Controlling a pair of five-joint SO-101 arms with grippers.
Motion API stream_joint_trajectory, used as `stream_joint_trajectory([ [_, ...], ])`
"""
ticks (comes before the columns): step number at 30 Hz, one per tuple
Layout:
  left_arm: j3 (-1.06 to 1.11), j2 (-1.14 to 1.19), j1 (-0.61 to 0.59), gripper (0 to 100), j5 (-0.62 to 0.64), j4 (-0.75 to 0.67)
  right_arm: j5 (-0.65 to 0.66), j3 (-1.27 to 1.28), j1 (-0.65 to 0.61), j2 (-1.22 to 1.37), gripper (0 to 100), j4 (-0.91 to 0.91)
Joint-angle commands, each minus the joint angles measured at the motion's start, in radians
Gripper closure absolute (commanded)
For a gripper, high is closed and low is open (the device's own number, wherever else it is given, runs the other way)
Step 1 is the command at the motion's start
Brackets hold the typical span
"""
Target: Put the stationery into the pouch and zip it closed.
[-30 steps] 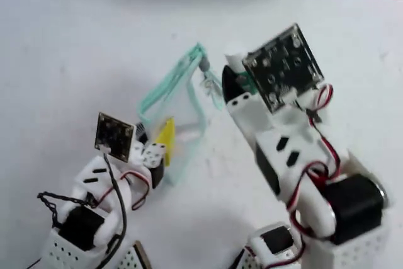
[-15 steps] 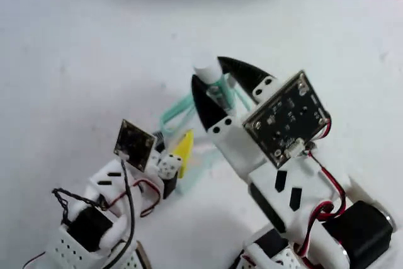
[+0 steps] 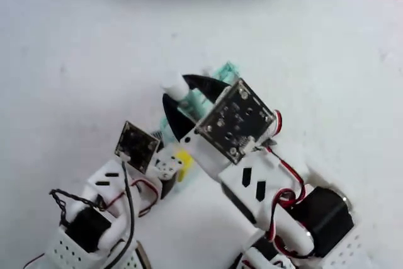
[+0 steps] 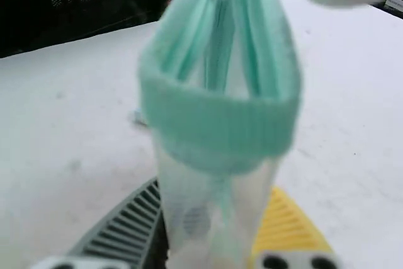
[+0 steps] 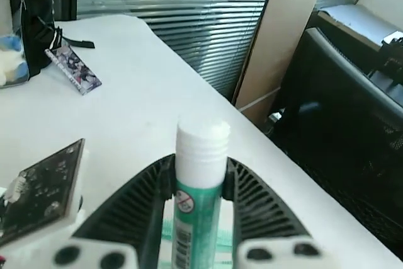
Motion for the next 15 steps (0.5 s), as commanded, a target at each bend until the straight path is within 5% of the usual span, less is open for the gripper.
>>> stream_joint_trajectory([
  [1, -0.060, 0.002, -0.001, 82, 0.012, 0.046, -0.009, 0.054, -0.007, -0.024, 98.1, -0.122],
  [7, -0.094, 0.002, -0.007, 81, 0.014, 0.100, -0.009, 0.192, -0.007, -0.024, 98.1, -0.272],
  [15, -0.094, 0.002, -0.008, 81, 0.018, 0.098, -0.009, 0.290, -0.007, -0.054, 98.1, -0.240],
])
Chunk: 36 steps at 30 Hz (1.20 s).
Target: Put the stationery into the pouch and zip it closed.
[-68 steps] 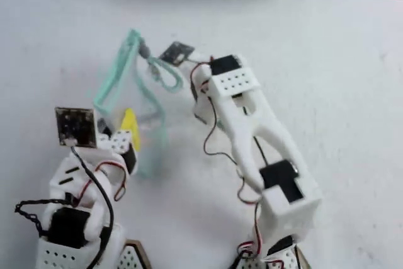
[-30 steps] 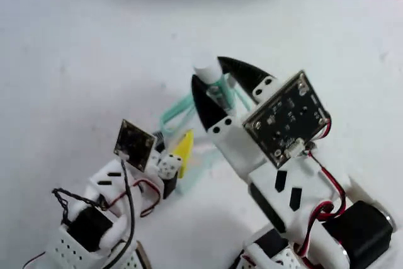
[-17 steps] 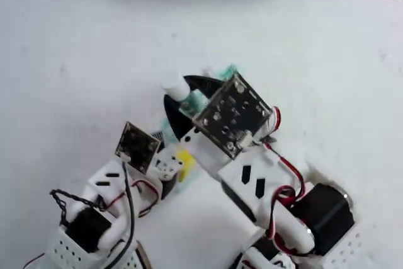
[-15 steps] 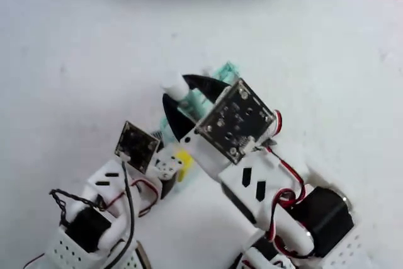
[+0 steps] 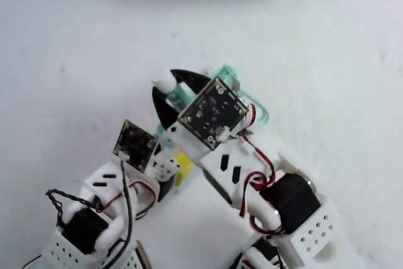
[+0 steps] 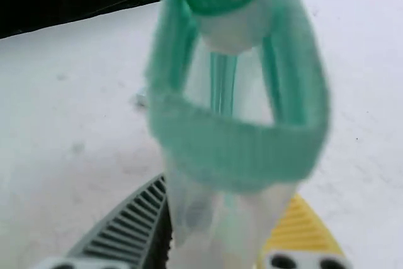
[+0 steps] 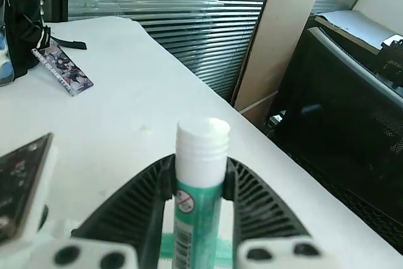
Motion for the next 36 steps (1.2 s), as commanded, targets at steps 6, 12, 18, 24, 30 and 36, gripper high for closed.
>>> stream_joint_trajectory([
  [6, -0.055, -0.001, -0.007, 81, 0.011, 0.005, -0.011, 0.084, -0.012, -0.134, 98.1, 0.016],
  [12, -0.055, -0.001, -0.045, 82, 0.012, -0.002, -0.009, 0.152, 0.018, -0.176, 91.9, 0.048],
  [18, -0.054, -0.001, -0.081, 82, 0.012, -0.015, -0.011, 0.123, 0.077, -0.182, 74.1, 0.074],
  [24, -0.054, -0.001, -0.074, 82, 0.011, -0.014, -0.011, 0.052, 0.094, -0.174, 75.4, 0.074],
  [30, -0.060, -0.001, -0.084, 84, 0.005, -0.011, -0.058, -0.052, 0.278, -0.048, 75.5, 0.061],
  [36, -0.032, -0.061, -0.067, 95, -0.006, -0.015, -0.150, -0.207, 0.387, 0.163, 75.5, 0.203],
])
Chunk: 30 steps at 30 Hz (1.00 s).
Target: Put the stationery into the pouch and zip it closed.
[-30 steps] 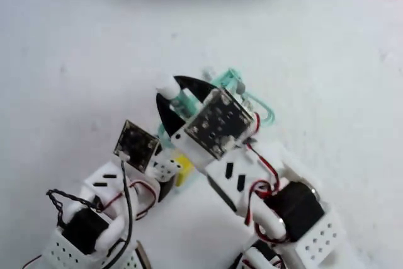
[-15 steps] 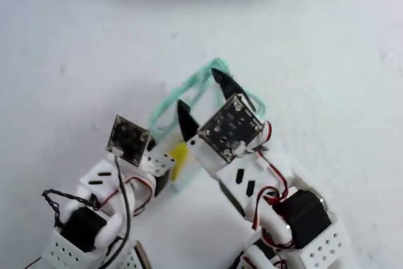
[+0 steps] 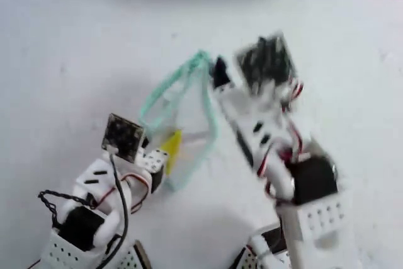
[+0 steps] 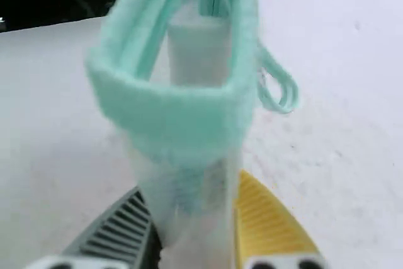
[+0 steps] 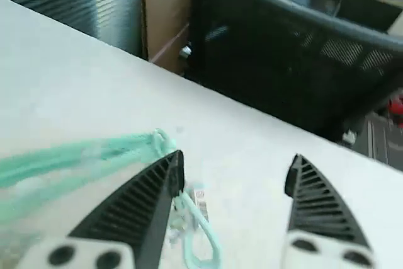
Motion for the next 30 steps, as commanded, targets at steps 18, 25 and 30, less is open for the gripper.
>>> stream_joint_trajectory([
  [18, -0.066, -0.225, 0.090, 80, -0.109, 0.161, 0.201, -0.222, -0.312, 0.018, 75.7, 0.398],
  [25, -0.064, -0.225, 0.088, 80, -0.107, 0.163, 0.250, -0.230, -0.317, 0.104, 90.4, 0.481],
  [30, -0.060, -0.225, 0.028, 84, -0.107, 0.158, 0.241, -0.387, -0.269, 0.064, 87.7, 0.475],
])
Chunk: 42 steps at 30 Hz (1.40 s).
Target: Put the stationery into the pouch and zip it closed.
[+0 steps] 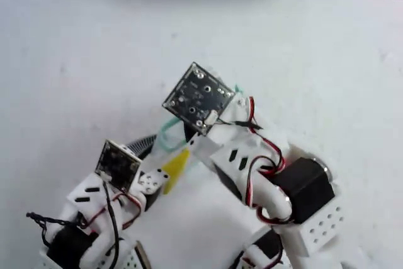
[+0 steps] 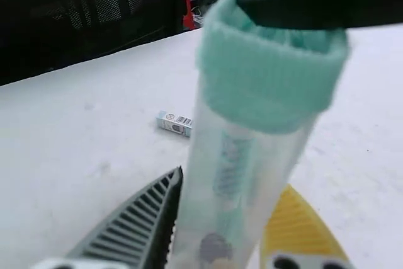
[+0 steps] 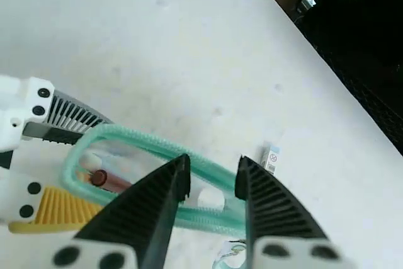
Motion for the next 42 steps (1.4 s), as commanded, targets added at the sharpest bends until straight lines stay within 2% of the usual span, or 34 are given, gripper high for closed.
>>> stream_joint_trajectory([
  [1, -0.044, -0.001, -0.042, 88, -0.012, -0.005, 0.005, -0.150, 0.065, -0.050, 87.4, -0.013],
  [3, -0.035, -0.001, -0.045, 97, -0.049, -0.023, -0.031, -0.180, 0.113, -0.070, 87.5, -0.059],
  [4, -0.032, -0.001, -0.028, 98, -0.094, -0.028, -0.063, -0.170, 0.133, -0.070, 87.5, -0.079],
  [6, -0.008, -0.001, 0.016, 96, -0.141, -0.032, -0.095, -0.120, 0.147, -0.045, 87.5, -0.090],
  [10, -0.014, -0.001, 0.033, 95, -0.146, -0.034, -0.063, -0.040, 0.154, 0.035, 87.5, -0.091],
  [13, -0.031, -0.001, 0.033, 88, -0.137, -0.023, -0.071, -0.038, 0.147, 0.067, 87.5, -0.091],
  [16, -0.037, -0.001, 0.028, 79, -0.020, 0.012, -0.068, -0.031, 0.114, 0.082, 87.5, -0.111],
  [18, -0.049, -0.001, -0.004, 78, 0.046, 0.015, -0.064, -0.023, 0.090, 0.105, 87.5, -0.099],
  [21, -0.058, -0.001, -0.053, 78, 0.046, 0.012, -0.061, -0.021, 0.041, 0.143, 87.5, -0.051],
  [24, -0.057, -0.001, -0.058, 78, 0.046, 0.011, -0.060, -0.048, 0.042, 0.148, 87.5, -0.039],
  [28, -0.052, -0.001, -0.064, 79, 0.044, 0.015, -0.084, -0.212, 0.162, 0.107, 87.5, -0.042],
  [30, -0.052, -0.001, -0.064, 80, 0.044, 0.014, -0.141, -0.270, 0.231, 0.096, 87.2, -0.077],
  [34, -0.055, -0.001, -0.064, 97, 0.031, -0.006, -0.206, -0.187, 0.344, 0.128, 87.2, -0.200],
  [35, -0.054, -0.001, -0.064, 99, -0.003, -0.014, -0.204, -0.153, 0.364, 0.151, 87.2, -0.229],
  [38, -0.052, -0.001, -0.070, 98, -0.040, -0.014, -0.204, -0.081, 0.417, 0.252, 87.2, -0.305],
  [42, -0.052, -0.001, -0.163, 98, -0.017, -0.023, -0.204, -0.080, 0.450, 0.441, 87.1, -0.358],
])
